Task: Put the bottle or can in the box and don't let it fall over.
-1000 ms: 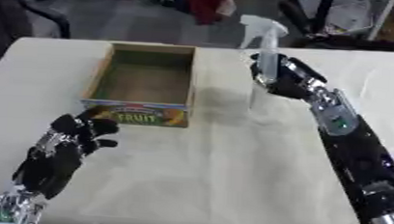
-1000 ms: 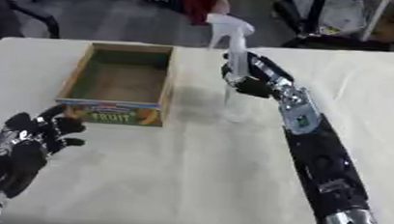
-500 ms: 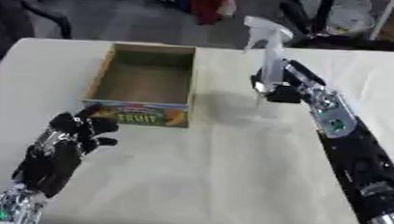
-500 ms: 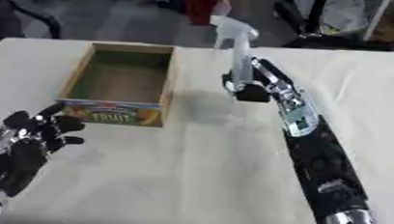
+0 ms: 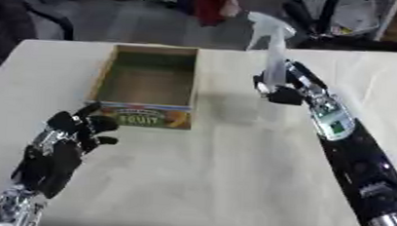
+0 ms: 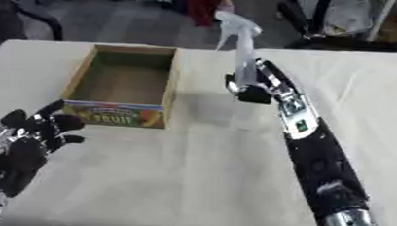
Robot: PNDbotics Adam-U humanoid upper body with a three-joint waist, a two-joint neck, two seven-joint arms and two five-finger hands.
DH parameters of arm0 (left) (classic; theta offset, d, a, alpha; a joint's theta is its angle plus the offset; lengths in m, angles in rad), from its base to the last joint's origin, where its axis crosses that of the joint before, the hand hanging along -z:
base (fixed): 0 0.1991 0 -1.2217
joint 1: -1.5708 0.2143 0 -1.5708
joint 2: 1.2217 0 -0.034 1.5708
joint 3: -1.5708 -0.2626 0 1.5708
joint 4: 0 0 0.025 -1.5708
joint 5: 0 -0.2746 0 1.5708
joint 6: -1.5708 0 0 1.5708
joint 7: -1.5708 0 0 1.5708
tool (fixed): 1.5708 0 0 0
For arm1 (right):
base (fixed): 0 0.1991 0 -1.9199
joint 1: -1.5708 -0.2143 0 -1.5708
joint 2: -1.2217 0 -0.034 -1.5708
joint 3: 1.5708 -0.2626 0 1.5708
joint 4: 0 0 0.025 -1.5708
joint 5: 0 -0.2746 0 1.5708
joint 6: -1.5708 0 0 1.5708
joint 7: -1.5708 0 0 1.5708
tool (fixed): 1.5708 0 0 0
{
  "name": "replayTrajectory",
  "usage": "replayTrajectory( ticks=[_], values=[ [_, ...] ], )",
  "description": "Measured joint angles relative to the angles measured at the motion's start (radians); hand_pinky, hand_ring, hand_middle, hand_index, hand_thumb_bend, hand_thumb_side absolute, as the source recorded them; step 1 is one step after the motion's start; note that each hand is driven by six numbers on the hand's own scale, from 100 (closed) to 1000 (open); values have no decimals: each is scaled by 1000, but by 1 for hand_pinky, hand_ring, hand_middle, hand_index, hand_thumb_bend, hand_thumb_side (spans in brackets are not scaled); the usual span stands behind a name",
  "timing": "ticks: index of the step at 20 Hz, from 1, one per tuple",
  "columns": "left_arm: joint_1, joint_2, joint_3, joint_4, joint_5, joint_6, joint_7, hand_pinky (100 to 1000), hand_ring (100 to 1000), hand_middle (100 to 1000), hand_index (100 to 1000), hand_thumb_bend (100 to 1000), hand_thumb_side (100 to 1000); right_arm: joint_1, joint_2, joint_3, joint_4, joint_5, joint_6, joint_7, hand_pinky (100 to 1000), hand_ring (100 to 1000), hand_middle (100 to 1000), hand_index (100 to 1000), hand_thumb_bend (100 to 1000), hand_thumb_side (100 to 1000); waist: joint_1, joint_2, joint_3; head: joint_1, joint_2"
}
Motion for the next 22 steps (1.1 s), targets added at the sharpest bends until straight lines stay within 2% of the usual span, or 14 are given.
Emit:
replayTrajectory(
  ticks=[2,5,10,13,18,22],
  values=[
    [0,0,0,0,0,1,1,789,846,758,989,246,984,3,0,-2,0,-5,-6,-17,329,294,158,203,100,427,0,0,1,0,0],
    [0,0,0,0,0,1,2,789,846,758,989,245,984,3,-7,-3,-1,-30,-9,-22,303,259,104,166,100,441,0,0,5,0,0],
    [-2,0,0,0,0,2,2,789,846,758,989,242,985,-14,-33,7,-20,-93,-17,17,282,223,100,132,100,458,0,2,15,-4,0],
    [-11,0,0,0,1,2,1,788,846,758,989,238,971,-52,-55,16,-38,-137,-27,56,271,204,100,124,100,466,5,2,43,-19,-2],
    [-32,-6,-4,0,11,4,-2,788,845,757,988,235,960,-107,-88,28,-45,-195,-45,111,276,204,100,126,100,470,11,9,100,-78,-18],
    [-74,-9,-15,0,22,7,-9,788,845,757,988,234,950,-165,-104,37,-45,-218,-66,136,287,213,100,133,100,470,6,34,174,-159,-43]
  ],
)
